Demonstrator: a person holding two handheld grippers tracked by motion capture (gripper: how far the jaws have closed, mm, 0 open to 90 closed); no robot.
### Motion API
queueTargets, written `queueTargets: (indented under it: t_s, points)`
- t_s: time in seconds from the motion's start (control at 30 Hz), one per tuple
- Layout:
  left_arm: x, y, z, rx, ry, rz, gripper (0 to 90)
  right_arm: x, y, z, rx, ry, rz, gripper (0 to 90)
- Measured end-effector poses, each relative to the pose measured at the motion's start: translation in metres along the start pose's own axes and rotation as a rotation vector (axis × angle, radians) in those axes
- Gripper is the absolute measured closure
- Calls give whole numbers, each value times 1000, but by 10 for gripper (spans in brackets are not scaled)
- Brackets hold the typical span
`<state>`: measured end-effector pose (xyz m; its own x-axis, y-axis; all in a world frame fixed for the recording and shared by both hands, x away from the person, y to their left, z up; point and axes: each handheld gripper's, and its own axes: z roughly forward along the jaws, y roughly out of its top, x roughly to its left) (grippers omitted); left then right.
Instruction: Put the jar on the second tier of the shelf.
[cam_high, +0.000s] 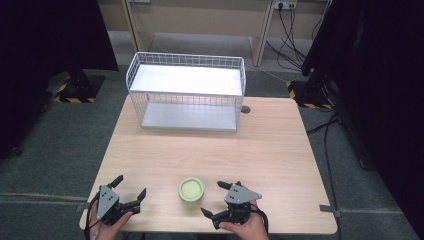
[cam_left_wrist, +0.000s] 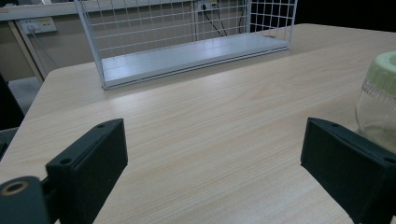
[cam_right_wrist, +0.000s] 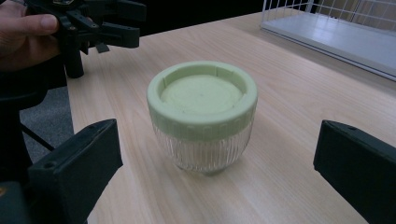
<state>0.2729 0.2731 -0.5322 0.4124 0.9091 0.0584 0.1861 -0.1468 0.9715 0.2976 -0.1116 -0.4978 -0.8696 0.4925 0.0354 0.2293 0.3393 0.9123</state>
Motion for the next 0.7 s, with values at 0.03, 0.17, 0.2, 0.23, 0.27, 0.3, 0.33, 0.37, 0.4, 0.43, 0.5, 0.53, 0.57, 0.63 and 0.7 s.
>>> queueTargets:
  t_s: [0.03, 0.17, 0.2, 0.23, 0.27, 0.3, 0.33, 0.37, 0.4, 0.43, 0.5, 0.53, 0.57, 0.63, 0.7]
  points:
    - [0, 0, 0, 1, 0, 0, 69, 0, 1, 1, 1, -1, 1, 11]
    - [0, 0, 0, 1, -1, 4, 69, 2, 5, 10, 11, 10, -13, 11]
    - [0, 0, 0, 0, -1, 3, 69, 2, 6, 13, 14, 13, -18, 11]
    - [0, 0, 0, 0, -2, 2, 69, 3, 7, 16, 19, 15, -24, 11]
    - [0, 0, 0, 0, -2, 1, 69, 4, 8, 19, 22, 15, -31, 11]
    - [0, 0, 0, 0, -2, 1, 69, 4, 9, 22, 25, 13, -35, 12]
    - [0, 0, 0, -1, -1, 1, 69, 4, 10, 24, 29, 11, -36, 12]
    - [0, 0, 0, -1, -1, 2, 69, 5, 11, 28, 34, 7, -40, 11]
    - [0, 0, 0, 0, -1, 2, 69, 6, 12, 30, 36, 4, -42, 12]
    - [0, 0, 0, 1, -1, 2, 69, 7, 12, 33, 36, 3, -45, 12]
    - [0, 0, 0, -1, -2, 4, 69, 7, 14, 38, 42, -2, -56, 14]
    - [0, 0, 0, -1, -2, 5, 69, 7, 14, 40, 47, -3, -56, 13]
    - [0, 0, 0, -2, -1, 3, 69, 7, 14, 42, 51, -2, -56, 14]
    - [0, 0, 0, -1, -1, 3, 69, 7, 14, 46, 57, 2, -57, 16]
    - [0, 0, 0, 2, -2, 2, 69, 7, 14, 49, 61, 5, -61, 18]
